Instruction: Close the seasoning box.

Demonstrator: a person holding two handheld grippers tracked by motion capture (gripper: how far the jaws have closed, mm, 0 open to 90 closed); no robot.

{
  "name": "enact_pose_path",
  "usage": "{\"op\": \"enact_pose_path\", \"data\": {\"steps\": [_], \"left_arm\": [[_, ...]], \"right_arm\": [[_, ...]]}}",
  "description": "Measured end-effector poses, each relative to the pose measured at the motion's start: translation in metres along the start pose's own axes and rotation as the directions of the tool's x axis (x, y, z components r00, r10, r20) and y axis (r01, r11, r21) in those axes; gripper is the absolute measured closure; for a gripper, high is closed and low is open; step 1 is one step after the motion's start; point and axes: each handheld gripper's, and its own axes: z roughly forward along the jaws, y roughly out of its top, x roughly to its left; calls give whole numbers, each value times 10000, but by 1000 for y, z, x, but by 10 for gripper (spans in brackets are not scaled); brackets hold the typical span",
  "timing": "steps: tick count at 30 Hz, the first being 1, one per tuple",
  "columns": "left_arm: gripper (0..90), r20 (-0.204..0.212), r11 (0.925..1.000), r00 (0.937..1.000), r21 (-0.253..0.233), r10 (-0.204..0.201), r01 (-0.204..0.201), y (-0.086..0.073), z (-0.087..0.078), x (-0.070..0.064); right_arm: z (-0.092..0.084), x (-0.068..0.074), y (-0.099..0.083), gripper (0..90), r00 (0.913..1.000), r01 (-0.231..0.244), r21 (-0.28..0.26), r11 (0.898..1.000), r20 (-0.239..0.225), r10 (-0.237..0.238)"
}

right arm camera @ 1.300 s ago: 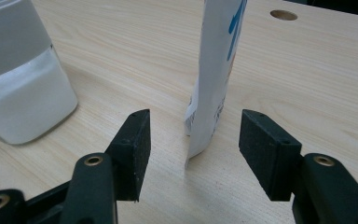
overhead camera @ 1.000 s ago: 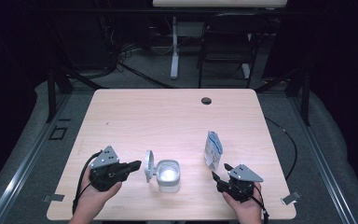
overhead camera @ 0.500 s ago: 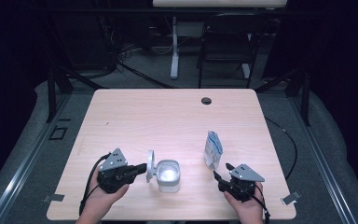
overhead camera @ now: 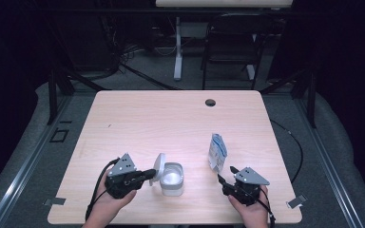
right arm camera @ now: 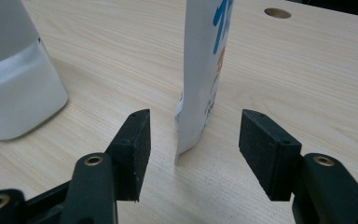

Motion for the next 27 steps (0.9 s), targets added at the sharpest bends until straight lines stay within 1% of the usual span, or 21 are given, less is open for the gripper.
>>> {"op": "enact_pose_path", "data": {"steps": [5, 12, 16, 19, 21, 24, 25, 26, 27], "left_arm": [[900, -20, 9999, 10000, -88, -67, 67, -1, 0, 1], [900, -69, 9997, 9997, -117, -214, 213, -2, -3, 5], [888, -134, 9993, 9994, -224, -317, 314, -3, -5, 9], [871, -138, 9981, 9986, -353, -512, 506, -4, -7, 13], [859, -201, 9971, 9977, -426, -642, 633, -6, -8, 16], [844, -271, 9949, 9958, -535, -870, 855, -8, -11, 22], [840, -313, 9947, 9953, -492, -919, 903, -9, -12, 25], [834, -363, 9933, 9940, -571, -1030, 1009, -10, -13, 27], [823, -403, 9932, 9938, -572, -1038, 1014, -11, -14, 29]], "right_arm": [[0, 0, 0, 435, 10000, -13, 42, 10000, 2, 13], [0, 1, 0, 435, 10000, -11, 54, 10000, -1, 11], [0, 1, -1, 435, 10000, -34, 64, 10000, 0, 34], [2, 1, -1, 435, 10000, -58, 4, 10000, -26, 58], [2, 1, -2, 435, 10000, -56, 85, 9999, -43, 57], [1, 1, -1, 435, 10000, -13, 32, 10000, -19, 13], [1, 1, -1, 435, 10000, -12, 1, 10000, -26, 12], [1, 1, -1, 436, 10000, -35, 27, 10000, -26, 35], [1, 1, -2, 435, 10000, -27, 48, 10000, -30, 28]]}}
